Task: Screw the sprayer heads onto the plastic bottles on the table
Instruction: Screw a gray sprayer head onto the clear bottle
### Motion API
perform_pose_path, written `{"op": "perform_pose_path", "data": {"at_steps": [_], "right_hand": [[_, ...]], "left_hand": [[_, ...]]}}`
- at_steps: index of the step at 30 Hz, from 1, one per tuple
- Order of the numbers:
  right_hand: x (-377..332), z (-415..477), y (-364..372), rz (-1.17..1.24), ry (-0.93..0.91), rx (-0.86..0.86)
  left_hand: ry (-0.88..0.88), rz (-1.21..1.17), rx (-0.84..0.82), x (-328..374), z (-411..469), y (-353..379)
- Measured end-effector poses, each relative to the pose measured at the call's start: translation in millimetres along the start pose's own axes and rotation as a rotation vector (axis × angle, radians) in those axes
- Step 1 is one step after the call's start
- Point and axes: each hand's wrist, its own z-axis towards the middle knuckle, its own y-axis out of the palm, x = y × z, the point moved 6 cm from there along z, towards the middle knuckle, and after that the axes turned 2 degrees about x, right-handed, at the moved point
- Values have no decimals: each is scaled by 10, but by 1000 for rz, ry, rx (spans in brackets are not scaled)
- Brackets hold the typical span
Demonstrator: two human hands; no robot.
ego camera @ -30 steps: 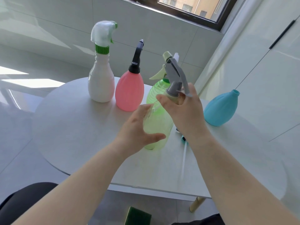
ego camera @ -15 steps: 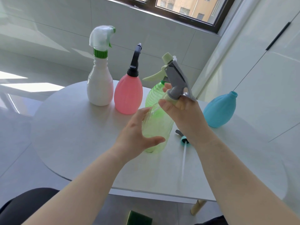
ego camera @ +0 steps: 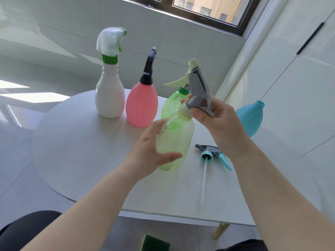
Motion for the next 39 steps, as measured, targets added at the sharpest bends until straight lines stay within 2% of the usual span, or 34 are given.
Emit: {"op": "perform_pose_path", "data": {"at_steps": [9,14,20,23,26,28,30,34,36,39], "right_hand": [[-98,100,31,-206,34,-163],[-46,-23,48,-114,-7,21],[37,-70,77,-51,-12,211],[47,-43,83,-88,24,198],[-4,2,102,-73,31,28],[-25,19,97,-96,48,-69],[-31,28,62,-111,56,-69],[-27,-28,-32,-192,-7,125],[-8,-63,-44,-194,-28,174],[17,-33,-40,-182,3,129]], "left_hand": [[-7,-8,8,0,0,5],[-23,-3,61,13,-39,3],[35,136,200,124,-122,82],[49,41,87,118,-82,82],[15,-76,-157,85,-31,73],[-7,-109,-227,87,-4,58],[-10,-86,-159,86,9,59],[8,185,154,197,-149,177],[34,236,149,215,-185,223],[60,118,-20,182,-119,169]]}}
